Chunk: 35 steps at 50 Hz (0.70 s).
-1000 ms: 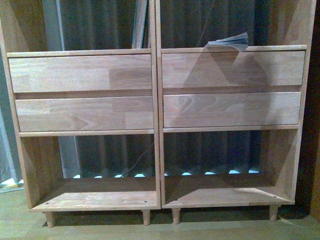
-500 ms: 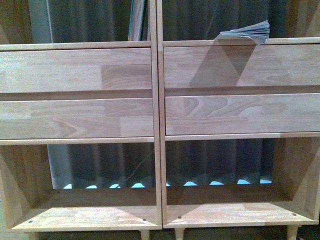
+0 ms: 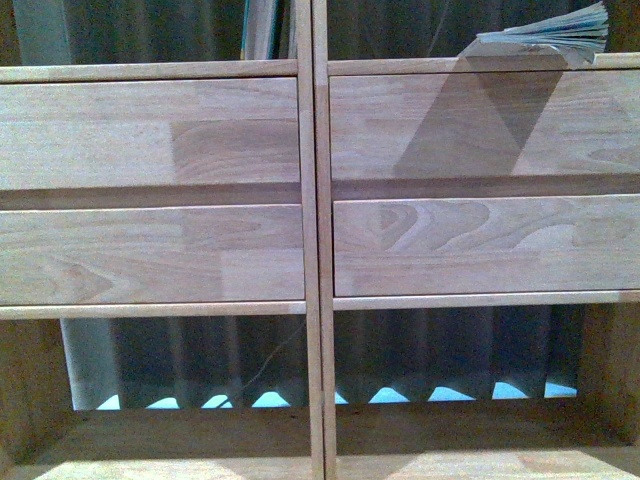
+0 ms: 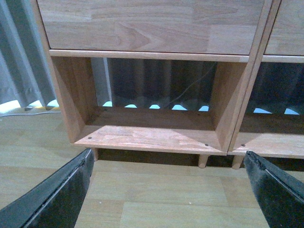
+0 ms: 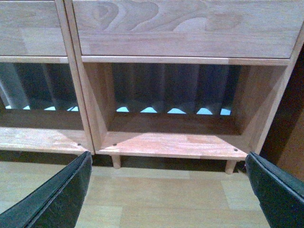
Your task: Organize books on shelf
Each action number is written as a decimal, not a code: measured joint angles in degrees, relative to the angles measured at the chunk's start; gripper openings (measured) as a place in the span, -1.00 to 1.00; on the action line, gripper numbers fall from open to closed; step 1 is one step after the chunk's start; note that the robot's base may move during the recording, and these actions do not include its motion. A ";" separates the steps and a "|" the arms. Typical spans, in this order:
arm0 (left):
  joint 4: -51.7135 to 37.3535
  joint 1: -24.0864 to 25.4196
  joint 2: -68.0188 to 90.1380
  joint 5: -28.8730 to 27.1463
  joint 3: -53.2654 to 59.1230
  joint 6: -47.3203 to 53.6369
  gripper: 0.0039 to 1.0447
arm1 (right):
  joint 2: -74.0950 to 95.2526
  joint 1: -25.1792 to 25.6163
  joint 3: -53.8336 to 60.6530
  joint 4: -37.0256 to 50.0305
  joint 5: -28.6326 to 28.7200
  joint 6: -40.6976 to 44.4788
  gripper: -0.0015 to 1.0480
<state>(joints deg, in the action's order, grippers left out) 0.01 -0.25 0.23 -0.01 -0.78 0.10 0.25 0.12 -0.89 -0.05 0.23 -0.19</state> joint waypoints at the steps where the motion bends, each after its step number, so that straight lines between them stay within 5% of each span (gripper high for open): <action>1: 0.00 0.00 0.00 0.00 0.00 0.00 0.86 | 0.00 0.00 0.00 0.00 -0.07 0.00 0.86; 35: 0.00 0.00 0.00 0.02 0.00 0.00 0.86 | 0.00 0.00 0.00 0.00 -0.09 0.00 0.86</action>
<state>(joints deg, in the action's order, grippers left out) 0.01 -0.25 0.23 0.01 -0.78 0.10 0.25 0.12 -0.89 -0.05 0.14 -0.19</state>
